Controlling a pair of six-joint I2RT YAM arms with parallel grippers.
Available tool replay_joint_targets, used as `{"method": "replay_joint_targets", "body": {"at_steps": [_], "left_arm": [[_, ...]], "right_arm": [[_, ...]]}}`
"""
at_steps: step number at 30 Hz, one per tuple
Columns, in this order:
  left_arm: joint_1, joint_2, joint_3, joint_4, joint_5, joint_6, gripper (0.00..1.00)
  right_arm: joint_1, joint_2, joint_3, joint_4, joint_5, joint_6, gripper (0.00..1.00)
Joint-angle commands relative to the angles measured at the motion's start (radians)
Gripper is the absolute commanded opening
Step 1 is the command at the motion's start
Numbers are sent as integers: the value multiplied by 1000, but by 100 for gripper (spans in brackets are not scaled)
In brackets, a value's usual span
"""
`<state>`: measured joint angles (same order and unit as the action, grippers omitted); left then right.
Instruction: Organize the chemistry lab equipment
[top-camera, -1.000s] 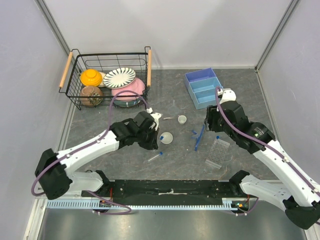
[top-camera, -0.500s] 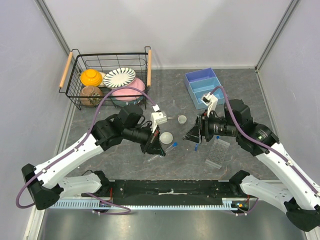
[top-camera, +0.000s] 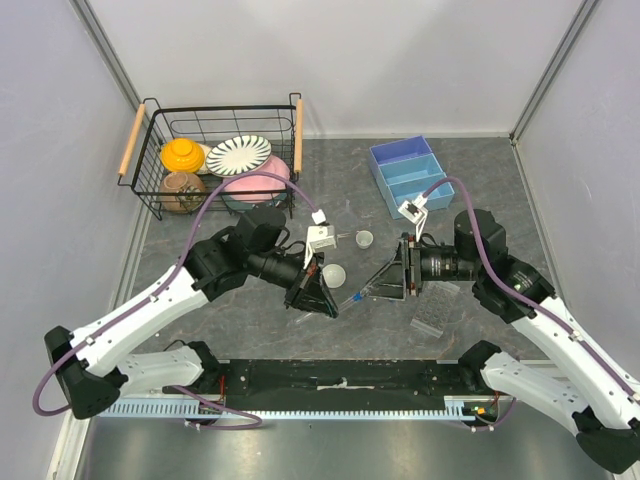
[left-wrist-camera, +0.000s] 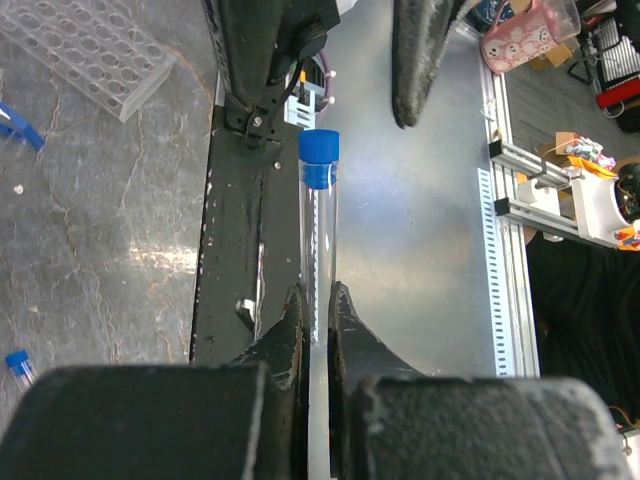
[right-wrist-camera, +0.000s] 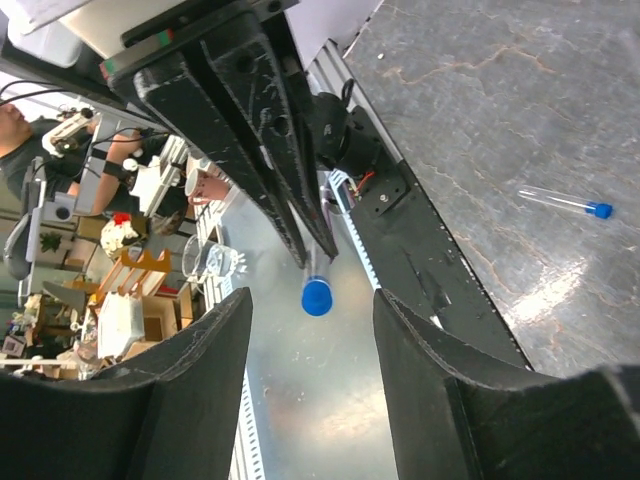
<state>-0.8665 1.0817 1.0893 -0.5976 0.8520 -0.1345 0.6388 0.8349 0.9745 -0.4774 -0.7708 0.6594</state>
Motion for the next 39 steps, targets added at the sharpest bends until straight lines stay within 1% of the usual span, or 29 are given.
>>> {"method": "replay_joint_targets", "body": {"at_steps": [1,7,13,15,16,19,20,21,24,25,26,27,28,29,31,32,33,34,35,36,37,39], "left_arm": [[-3,35,0,96,64,30,2],[-3,64,3,146,65,10,2],[-2,73,0,156,61,7,2],[-3,72,1,159,62,7,2],[-3,72,1,159,62,7,2],[-3,70,-2,156,56,6,2],[-3,69,-5,156,56,6,2],[-3,69,-6,157,53,4,2],[-3,64,-6,156,22,-5,2],[-2,66,-2,144,-13,-10,3],[-2,67,13,133,-36,-19,27],[-2,72,21,122,-59,-25,40],[-2,72,32,96,-97,-30,50],[-2,70,53,84,-114,-36,74],[-2,66,75,58,-171,-42,100],[-2,61,101,23,-194,-45,100],[-3,57,113,0,-215,-48,100],[-3,52,129,-20,-273,-54,100],[-3,47,156,-68,-303,-59,100],[-2,32,167,-86,-330,-59,100],[-3,24,178,-103,-394,-60,100],[-3,-6,193,-146,-453,-63,100]], "right_arm": [[4,-25,-26,106,-47,71,59],[12,-30,-66,151,-45,106,55],[22,-39,-77,158,-39,114,45],[25,-37,-79,158,-39,115,38],[25,-37,-79,157,-38,115,30],[28,-37,-80,157,-30,118,17],[29,-36,-80,158,-28,117,8],[30,-36,-80,154,-25,118,0],[33,-36,-77,146,-15,117,0],[35,-34,-74,142,-10,111,0],[35,-34,-68,134,-2,105,0],[36,-36,-63,114,19,95,0],[36,-34,-59,100,33,77,0],[36,-34,-45,83,48,65,0],[36,-31,-34,37,115,46,0],[36,-30,-11,10,154,14,0],[35,-22,-1,-47,227,-3,0],[35,-17,12,-81,284,-20,0],[36,-13,41,-116,335,-55,0],[35,-2,56,-188,388,-67,0],[35,4,70,-222,518,-79,0],[36,23,101,-312,661,-101,0]]}}
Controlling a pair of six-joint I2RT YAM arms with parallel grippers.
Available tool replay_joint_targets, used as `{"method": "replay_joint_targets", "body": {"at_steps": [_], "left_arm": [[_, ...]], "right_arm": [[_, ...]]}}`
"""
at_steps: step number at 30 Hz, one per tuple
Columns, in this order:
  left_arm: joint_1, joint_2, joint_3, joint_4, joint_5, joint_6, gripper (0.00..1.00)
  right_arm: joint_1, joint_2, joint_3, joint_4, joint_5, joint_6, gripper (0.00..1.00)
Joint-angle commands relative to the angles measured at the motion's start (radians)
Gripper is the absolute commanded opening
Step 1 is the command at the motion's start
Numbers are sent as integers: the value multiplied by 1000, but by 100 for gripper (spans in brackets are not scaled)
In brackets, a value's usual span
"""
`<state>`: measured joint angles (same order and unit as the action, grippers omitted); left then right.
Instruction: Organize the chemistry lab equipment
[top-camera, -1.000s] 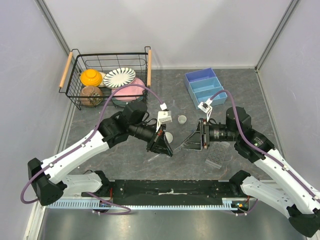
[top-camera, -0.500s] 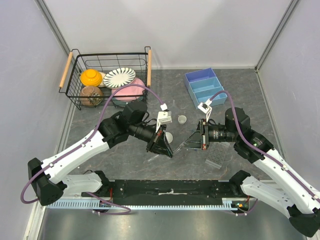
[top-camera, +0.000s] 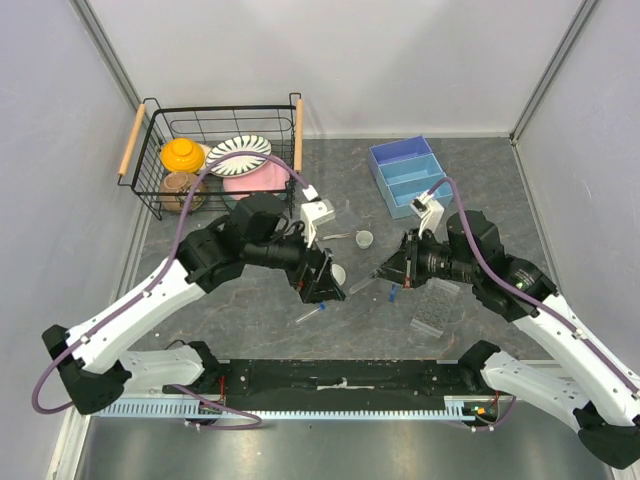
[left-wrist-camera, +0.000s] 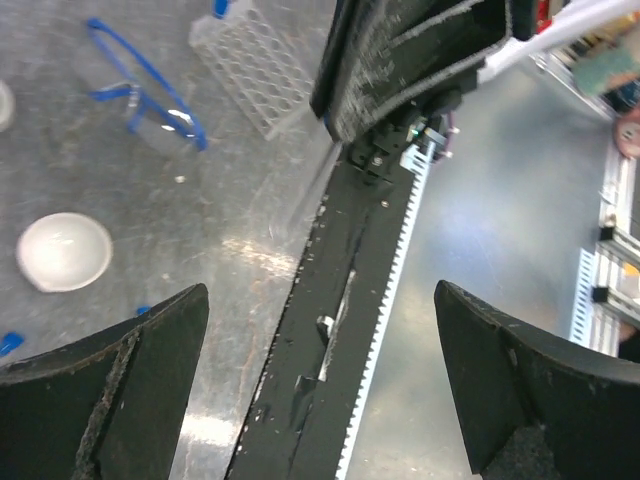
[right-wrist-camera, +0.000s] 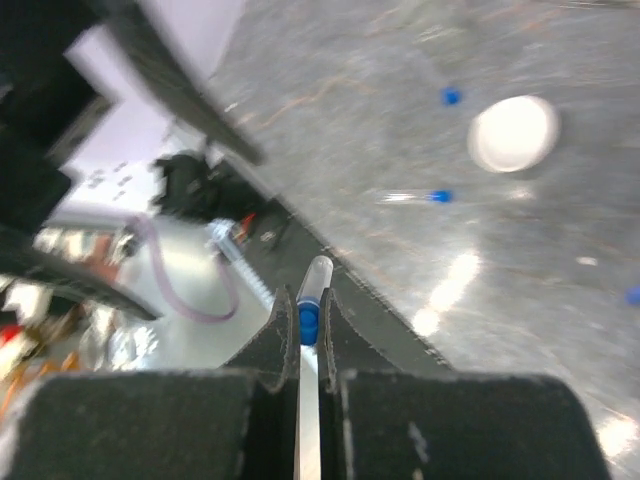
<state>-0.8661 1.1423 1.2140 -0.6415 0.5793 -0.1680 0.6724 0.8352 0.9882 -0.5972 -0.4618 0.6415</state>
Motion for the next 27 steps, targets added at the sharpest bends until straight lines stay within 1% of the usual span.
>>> {"method": "replay_joint_targets", "body": {"at_steps": [1,4,5,6,9,13,16,22,27], "left_arm": [[-4,-76,71,-116,-238,-28,100],[-2,-114,65,-149,-329,-34,100],[-4,-125,52,-153,-349,-45,100],[-4,-137,44,-153,-370,-51,100],[-4,-179,-1,-150,-410,-65,100],[-4,-214,-76,-129,-412,-91,99],[-4,-225,-123,-106,-401,-105,99],[-4,-231,-171,-84,-383,-99,99],[-2,-237,-185,-84,-386,-80,99]], "right_arm": [[1,28,102,-220,485,-83,0],[1,50,116,-320,693,-68,0],[1,53,118,-340,803,-62,0],[1,61,116,-377,842,-39,0],[1,44,90,-401,946,4,0],[3,-4,3,-398,993,113,0],[3,-12,-54,-392,993,150,0],[1,1,-137,-375,997,201,0],[3,15,-158,-371,1022,230,0]]}}
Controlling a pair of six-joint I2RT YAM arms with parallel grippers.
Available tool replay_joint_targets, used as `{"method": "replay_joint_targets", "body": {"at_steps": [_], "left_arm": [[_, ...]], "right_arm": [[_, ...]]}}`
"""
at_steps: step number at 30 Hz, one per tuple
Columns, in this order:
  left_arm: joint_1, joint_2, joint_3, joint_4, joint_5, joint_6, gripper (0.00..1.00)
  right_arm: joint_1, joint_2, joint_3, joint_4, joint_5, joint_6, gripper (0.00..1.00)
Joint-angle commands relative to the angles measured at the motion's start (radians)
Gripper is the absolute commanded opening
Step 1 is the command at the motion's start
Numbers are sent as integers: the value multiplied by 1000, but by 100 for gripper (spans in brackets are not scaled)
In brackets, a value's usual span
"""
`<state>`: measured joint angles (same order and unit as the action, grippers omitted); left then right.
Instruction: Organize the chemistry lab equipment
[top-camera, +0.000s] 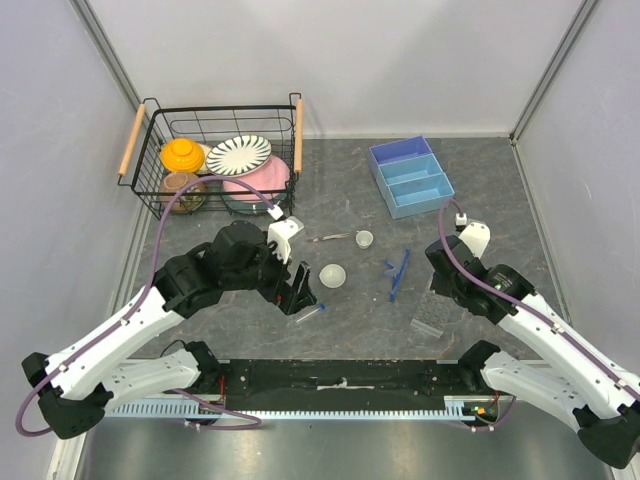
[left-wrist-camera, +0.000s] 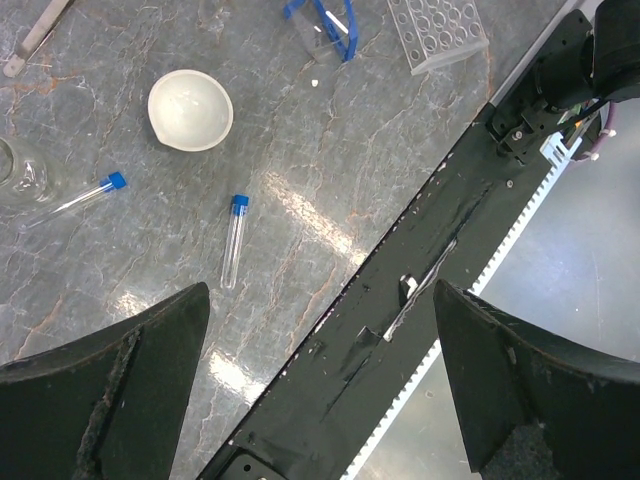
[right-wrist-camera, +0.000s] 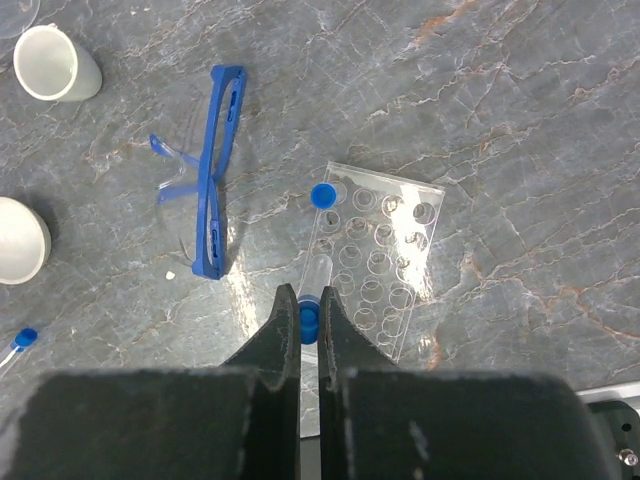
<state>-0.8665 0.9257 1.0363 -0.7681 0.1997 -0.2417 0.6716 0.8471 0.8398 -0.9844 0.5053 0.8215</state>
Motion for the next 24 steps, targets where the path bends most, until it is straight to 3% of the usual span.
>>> {"method": "replay_joint_targets", "body": {"at_steps": [1,24], "left_arm": [[-2,-21,-7,43,-8,-1,99],[-2,32,4,58,-16,48,99]], "right_arm": [[3,7,-13,18,65,54,0],[2,60,-96,133,118,100,0]]}}
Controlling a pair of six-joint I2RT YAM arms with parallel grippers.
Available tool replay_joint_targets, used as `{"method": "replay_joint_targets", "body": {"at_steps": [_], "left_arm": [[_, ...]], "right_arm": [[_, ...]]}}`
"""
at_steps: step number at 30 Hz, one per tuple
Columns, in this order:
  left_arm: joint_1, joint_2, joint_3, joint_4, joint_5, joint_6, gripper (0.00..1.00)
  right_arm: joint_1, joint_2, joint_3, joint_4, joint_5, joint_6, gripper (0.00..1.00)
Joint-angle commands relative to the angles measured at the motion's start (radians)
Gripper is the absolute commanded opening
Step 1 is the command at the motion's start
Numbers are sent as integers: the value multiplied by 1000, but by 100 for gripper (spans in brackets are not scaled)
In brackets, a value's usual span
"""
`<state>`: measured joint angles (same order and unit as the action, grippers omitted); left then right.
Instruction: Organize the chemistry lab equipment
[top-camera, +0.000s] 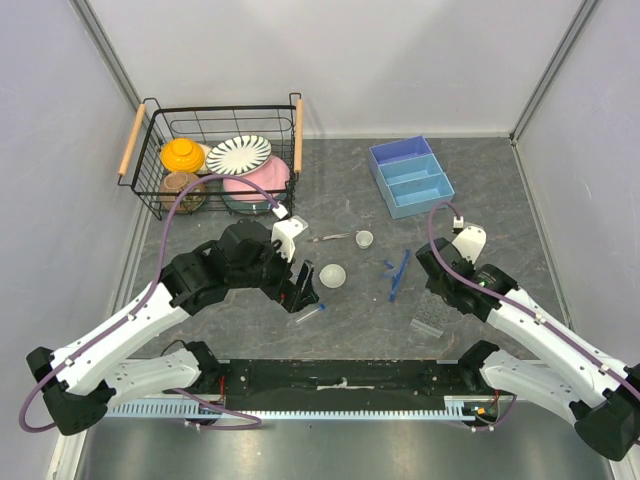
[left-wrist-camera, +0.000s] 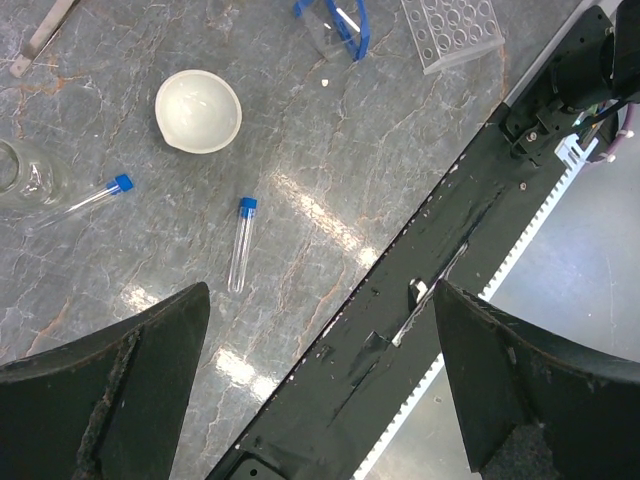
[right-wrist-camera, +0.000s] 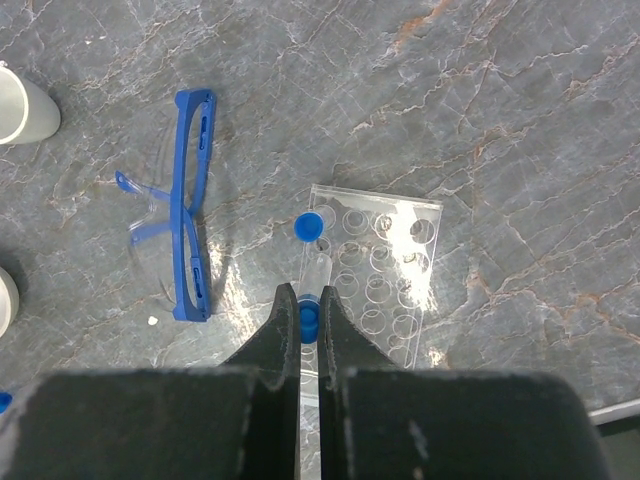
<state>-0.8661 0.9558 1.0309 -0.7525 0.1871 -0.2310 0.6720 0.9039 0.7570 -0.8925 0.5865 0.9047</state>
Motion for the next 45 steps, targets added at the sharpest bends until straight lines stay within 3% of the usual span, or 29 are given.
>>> {"method": "replay_joint_targets", "body": {"at_steps": [1,45], "left_arm": [[-2,1,11,42,-3,38,99],[-2,38,23,41,-8,52,98]], "right_arm": [[1,4,-15,44,39,19,0],[1,99,-88,130,16,57,3]]}}
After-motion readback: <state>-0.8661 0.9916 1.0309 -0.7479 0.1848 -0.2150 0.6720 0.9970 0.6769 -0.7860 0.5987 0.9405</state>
